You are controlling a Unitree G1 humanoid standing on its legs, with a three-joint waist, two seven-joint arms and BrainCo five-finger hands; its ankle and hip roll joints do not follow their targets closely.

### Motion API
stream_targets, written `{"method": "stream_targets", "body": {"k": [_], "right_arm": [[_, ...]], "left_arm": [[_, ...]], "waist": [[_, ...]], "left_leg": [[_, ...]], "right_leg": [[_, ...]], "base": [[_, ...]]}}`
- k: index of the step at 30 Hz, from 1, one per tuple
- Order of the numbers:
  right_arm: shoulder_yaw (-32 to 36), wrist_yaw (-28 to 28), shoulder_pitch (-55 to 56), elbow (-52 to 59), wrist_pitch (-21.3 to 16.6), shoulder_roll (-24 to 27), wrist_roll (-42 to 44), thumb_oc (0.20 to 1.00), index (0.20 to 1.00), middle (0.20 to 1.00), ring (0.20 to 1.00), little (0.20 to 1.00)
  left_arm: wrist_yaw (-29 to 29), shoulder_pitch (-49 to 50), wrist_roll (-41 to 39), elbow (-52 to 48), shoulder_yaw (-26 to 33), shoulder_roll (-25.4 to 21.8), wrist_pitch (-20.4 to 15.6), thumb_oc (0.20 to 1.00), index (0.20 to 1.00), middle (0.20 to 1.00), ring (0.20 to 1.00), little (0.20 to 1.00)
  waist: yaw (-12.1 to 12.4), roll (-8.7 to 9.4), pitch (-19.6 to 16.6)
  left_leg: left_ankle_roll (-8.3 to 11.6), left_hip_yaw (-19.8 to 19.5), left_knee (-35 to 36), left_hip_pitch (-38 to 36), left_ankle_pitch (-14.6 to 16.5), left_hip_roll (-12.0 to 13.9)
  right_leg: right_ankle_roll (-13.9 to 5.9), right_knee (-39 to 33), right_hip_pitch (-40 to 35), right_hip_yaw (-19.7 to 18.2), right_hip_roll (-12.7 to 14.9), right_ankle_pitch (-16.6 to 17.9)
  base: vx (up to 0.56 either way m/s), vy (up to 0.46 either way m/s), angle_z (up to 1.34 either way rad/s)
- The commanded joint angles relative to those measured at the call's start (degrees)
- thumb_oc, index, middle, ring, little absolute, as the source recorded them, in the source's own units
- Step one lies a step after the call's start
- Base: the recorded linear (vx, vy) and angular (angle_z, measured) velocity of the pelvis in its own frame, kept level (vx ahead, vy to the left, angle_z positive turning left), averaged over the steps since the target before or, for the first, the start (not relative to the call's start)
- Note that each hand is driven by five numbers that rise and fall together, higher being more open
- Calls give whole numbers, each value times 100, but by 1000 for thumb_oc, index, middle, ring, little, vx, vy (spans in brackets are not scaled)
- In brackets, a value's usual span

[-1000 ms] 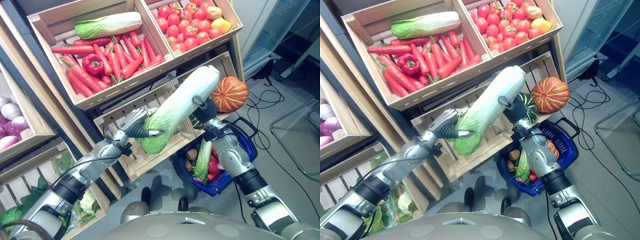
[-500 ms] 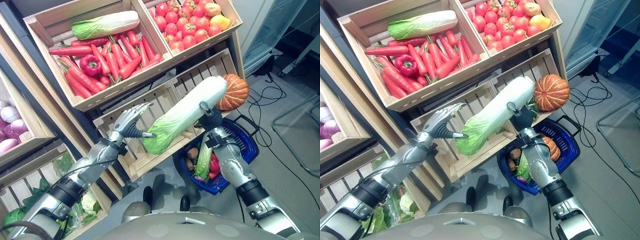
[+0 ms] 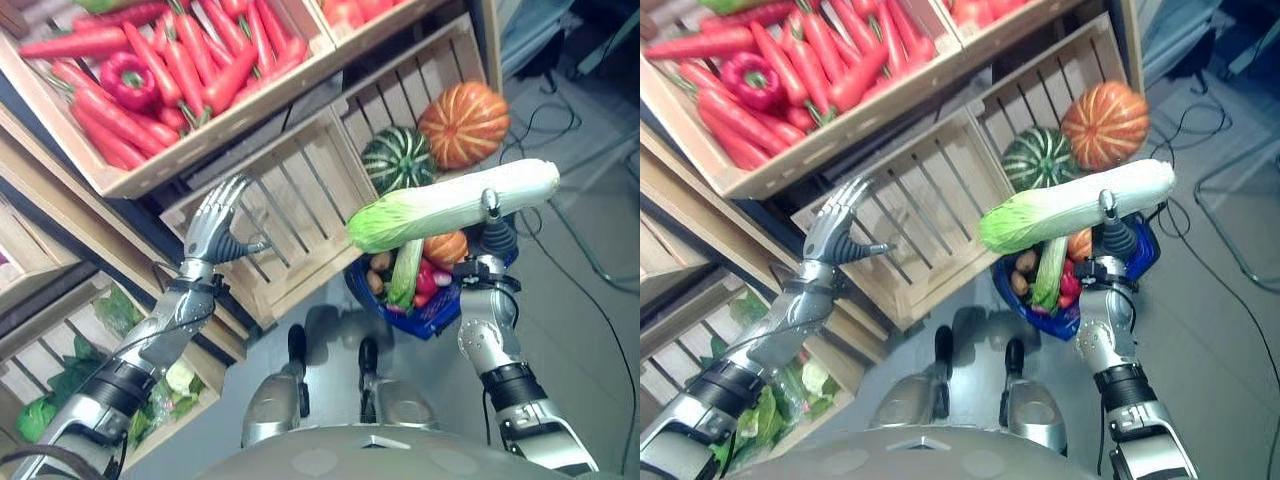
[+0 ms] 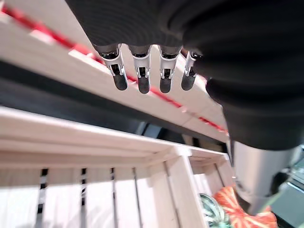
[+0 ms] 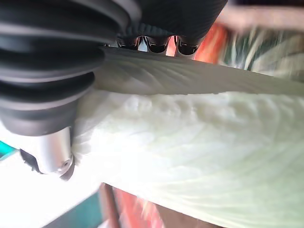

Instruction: Pick up fruits and vegetables into the basket

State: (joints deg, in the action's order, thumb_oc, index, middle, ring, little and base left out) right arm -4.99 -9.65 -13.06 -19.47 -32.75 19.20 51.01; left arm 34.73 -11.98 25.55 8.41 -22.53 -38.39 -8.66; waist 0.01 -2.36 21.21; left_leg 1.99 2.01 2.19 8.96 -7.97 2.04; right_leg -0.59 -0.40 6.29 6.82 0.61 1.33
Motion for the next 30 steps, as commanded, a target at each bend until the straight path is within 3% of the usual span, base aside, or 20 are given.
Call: {"method": "stream_targets", "body": {"k": [1,7,11,15,21,22,23,24,30], "right_arm": [[295,-867,-522,339,-605,218,-548,200,200,200,200,200],[509,-2259,-1474,-766,-618,725,-973,200,200,200,200,200],[576,-2580,-1985,-1422,-608,1027,-878,200,200,200,200,200],[530,-2443,-2641,-2263,-604,1277,-100,200,200,200,200,200],[419,-2371,-3167,-2848,-134,1456,309,209,209,209,209,209],[426,-2154,-3200,-2922,-93,1438,591,448,448,448,448,448],[460,-1963,-3223,-2988,-37,1435,709,944,944,944,944,944],[442,-1945,-3247,-3006,24,1440,676,1000,1000,1000,1000,1000],[375,-1624,-3199,-3127,585,1432,653,1000,1000,1000,1000,1000]], "left_arm": [[493,-434,-355,28,312,58,-125,1000,1000,1000,1000,1000],[732,-1181,-623,114,-132,117,-87,1000,1000,1000,1000,1000],[814,-1496,-644,175,-402,161,-121,1000,1000,1000,1000,1000],[948,-1945,-881,300,-676,168,38,1000,1000,1000,1000,1000],[936,-2301,-1032,385,-929,193,164,1000,1000,1000,1000,1000],[938,-2321,-1042,396,-955,210,191,1000,1000,1000,1000,1000],[938,-2314,-1032,414,-965,214,183,1000,1000,1000,1000,1000],[920,-2326,-1024,438,-964,201,164,1000,1000,1000,1000,1000],[930,-2273,-1005,478,-979,140,108,1000,1000,1000,1000,1000]], "waist": [[29,178,416],[125,224,858],[193,161,858],[287,88,858],[337,-51,858],[344,-67,858],[350,-86,858],[352,-98,858],[347,-123,858]], "left_leg": [[-42,97,-1112,401,992,-303],[101,7,-2683,1855,1362,-280],[105,21,-3097,2527,1483,-303],[51,87,-3537,3221,1622,-398],[8,158,-3969,3794,1777,-486],[-1,156,-4016,3847,1806,-510],[-8,145,-4032,3876,1817,-526],[-9,152,-4039,3899,1819,-532],[-18,213,-4012,3806,1855,-549]], "right_leg": [[-210,1137,604,63,75,-446],[-119,2215,1696,159,213,-662],[-132,2646,2354,200,290,-744],[-153,3257,3148,275,409,-833],[-159,3891,3854,281,509,-947],[-162,3939,3920,283,516,-957],[-164,3977,3966,272,515,-963],[-160,3982,3987,260,515,-967],[-170,3986,3931,254,508,-963]], "base": [[-179,-50,-1],[-145,-71,10],[-74,-20,13],[-80,5,7],[-18,10,8],[15,5,6],[14,6,4],[0,0,0],[33,6,4]]}}
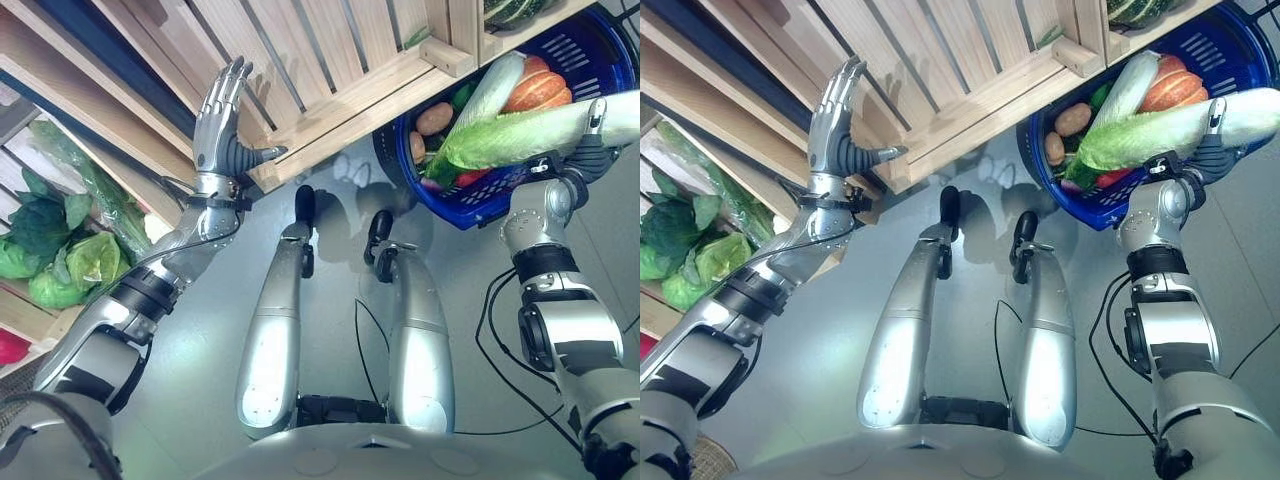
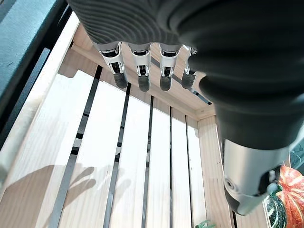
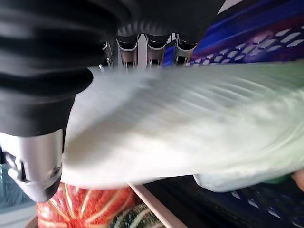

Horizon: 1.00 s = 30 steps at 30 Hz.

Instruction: Pick up fruits and vegetables into the basket

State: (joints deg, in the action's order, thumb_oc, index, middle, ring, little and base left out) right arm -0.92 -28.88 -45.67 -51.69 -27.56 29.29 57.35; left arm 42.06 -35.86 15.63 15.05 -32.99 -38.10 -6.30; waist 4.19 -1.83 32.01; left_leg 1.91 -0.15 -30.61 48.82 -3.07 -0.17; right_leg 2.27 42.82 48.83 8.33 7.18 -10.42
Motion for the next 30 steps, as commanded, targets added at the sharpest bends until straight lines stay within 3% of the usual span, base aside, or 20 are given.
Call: {"method": "stream_targets", "body": {"k": [1,9,14,15,20,26,30], "right_arm": [[-44,395,143,87,291,408,34,1000,1000,1000,1000,1000],[122,72,475,26,434,390,-304,1000,1000,1000,1000,1000],[238,-618,646,62,384,387,-1018,1000,1000,1000,1000,1000],[200,-1035,742,192,434,382,-1475,1000,1000,1000,1000,1000],[185,-1363,1111,352,499,319,-2048,1000,1000,1000,1000,1000],[193,-1127,2152,663,491,-83,-2134,1000,1000,1000,1000,1000],[79,-276,3241,765,587,-687,-2214,1000,1000,1000,1000,1000]], "left_arm": [[202,174,-14,-199,96,61,-158,1000,1000,1000,1000,1000],[75,554,69,-287,244,-122,-298,1000,1000,1000,1000,1000],[-125,770,97,-283,351,-203,-464,1000,1000,1000,1000,1000],[-281,843,57,-288,350,-214,-483,1000,1000,1000,1000,1000],[-545,1107,2,-234,372,-204,-645,1000,1000,1000,1000,1000],[-1221,1791,-248,-19,399,-23,-771,1000,1000,1000,1000,1000],[-1686,2610,-375,315,485,264,-799,1000,1000,1000,1000,1000]], "waist": [[-69,-168,-221],[-45,-59,-221],[-19,27,-221],[-22,45,-221],[-25,92,-372],[-85,213,-983],[-149,298,-1497]], "left_leg": [[-10,456,-717,-251,1383,-320],[9,448,-322,-997,1332,-256],[5,357,355,-1810,1137,-264],[6,293,749,-2219,1006,-298],[27,116,1623,-3039,713,-329],[8,-59,2418,-3805,543,-250],[-34,-45,2910,-4318,423,-149]], "right_leg": [[-466,-374,-403,117,-138,215],[-518,-860,-1176,139,-187,287],[-540,-1572,-1977,140,-270,395],[-542,-1908,-2372,147,-332,454],[-539,-2798,-3243,192,-429,629],[-546,-3630,-4065,175,-446,814],[-569,-4069,-4558,99,-492,924]], "base": [[57,9,0],[79,-5,0],[78,-3,-4],[88,9,-4],[101,-2,-6],[155,13,2],[140,30,4]]}}
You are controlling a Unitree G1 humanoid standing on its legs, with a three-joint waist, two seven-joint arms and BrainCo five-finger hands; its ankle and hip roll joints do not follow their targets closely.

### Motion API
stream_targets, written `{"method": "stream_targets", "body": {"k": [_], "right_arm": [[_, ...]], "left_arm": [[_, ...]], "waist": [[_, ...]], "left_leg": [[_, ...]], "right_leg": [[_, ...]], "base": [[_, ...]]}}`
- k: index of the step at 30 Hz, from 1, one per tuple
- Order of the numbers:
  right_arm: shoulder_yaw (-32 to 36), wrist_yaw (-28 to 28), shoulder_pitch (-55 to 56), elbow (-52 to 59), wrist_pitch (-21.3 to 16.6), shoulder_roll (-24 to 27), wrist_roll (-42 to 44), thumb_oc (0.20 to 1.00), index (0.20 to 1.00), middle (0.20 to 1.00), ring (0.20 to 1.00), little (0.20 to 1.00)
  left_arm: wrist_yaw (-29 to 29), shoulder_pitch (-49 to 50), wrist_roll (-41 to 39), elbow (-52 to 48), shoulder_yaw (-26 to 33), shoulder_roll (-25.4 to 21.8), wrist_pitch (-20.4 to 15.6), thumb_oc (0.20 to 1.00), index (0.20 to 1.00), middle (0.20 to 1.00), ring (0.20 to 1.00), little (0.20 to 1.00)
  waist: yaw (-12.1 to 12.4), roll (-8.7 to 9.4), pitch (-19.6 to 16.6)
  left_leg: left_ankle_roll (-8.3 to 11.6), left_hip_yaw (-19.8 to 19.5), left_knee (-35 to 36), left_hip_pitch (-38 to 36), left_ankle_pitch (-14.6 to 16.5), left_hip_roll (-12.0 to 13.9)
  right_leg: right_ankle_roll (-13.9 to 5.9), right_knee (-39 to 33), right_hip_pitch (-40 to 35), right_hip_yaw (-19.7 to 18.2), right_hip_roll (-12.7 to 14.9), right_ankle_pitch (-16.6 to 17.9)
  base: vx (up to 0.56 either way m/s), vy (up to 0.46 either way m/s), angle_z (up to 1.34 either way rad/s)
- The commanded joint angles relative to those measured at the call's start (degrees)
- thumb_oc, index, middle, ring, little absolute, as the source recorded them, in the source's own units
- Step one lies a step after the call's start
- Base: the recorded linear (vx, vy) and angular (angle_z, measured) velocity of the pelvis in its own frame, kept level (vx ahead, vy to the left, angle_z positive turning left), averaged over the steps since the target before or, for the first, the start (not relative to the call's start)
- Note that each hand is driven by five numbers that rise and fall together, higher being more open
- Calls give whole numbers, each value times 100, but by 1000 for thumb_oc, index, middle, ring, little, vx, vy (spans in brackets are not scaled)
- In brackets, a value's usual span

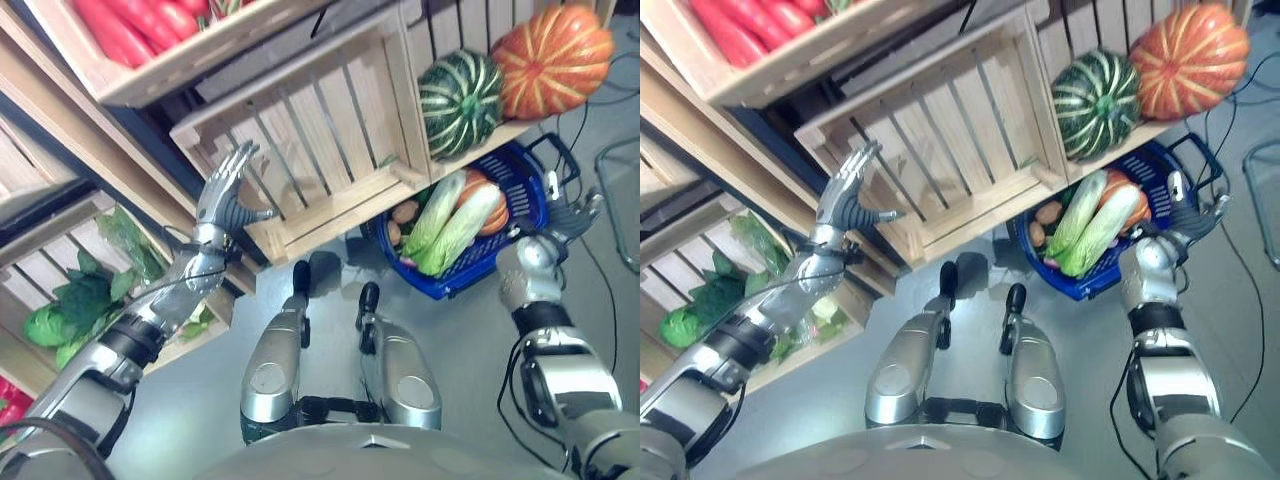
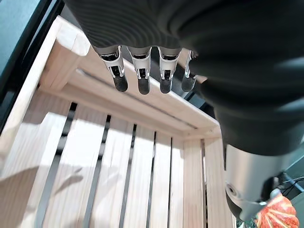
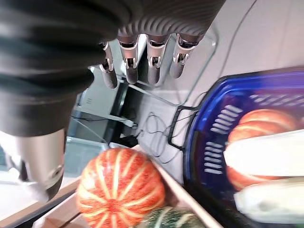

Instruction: Pick up fruits and vegetables into the basket

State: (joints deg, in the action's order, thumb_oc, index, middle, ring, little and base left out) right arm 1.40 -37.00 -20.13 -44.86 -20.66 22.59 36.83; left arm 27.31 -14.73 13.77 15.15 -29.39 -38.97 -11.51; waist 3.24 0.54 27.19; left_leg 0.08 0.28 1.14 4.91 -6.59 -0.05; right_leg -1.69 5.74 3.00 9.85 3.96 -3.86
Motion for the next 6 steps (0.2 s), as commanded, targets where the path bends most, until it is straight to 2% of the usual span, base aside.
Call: {"method": "stream_targets", "body": {"k": [1,3,6], "right_arm": [[-196,601,802,32,-104,-127,-256,1000,1000,1000,1000,1000],[-397,787,1102,-64,7,-335,-677,1000,1000,1000,1000,1000],[-749,1315,1451,-228,468,-448,-1055,1000,1000,1000,1000,1000]], "left_arm": [[-282,581,-172,421,142,402,-310,1000,1000,1000,1000,1000],[-544,755,-160,719,107,543,-298,1000,1000,1000,1000,1000],[-860,967,-208,1290,91,767,-304,1000,1000,1000,1000,1000]], "waist": [[-71,63,-1093],[-134,73,-1303],[-257,34,-1634]], "left_leg": [[144,-69,-222,16,765,-143],[136,-21,-143,-119,746,-108],[131,117,-49,-348,746,-45]], "right_leg": [[-173,-386,-19,-58,-175,268],[-176,-453,-140,-96,-185,281],[-192,-548,-319,-180,-184,295]], "base": [[75,30,-1],[99,49,-3],[117,85,-4]]}}
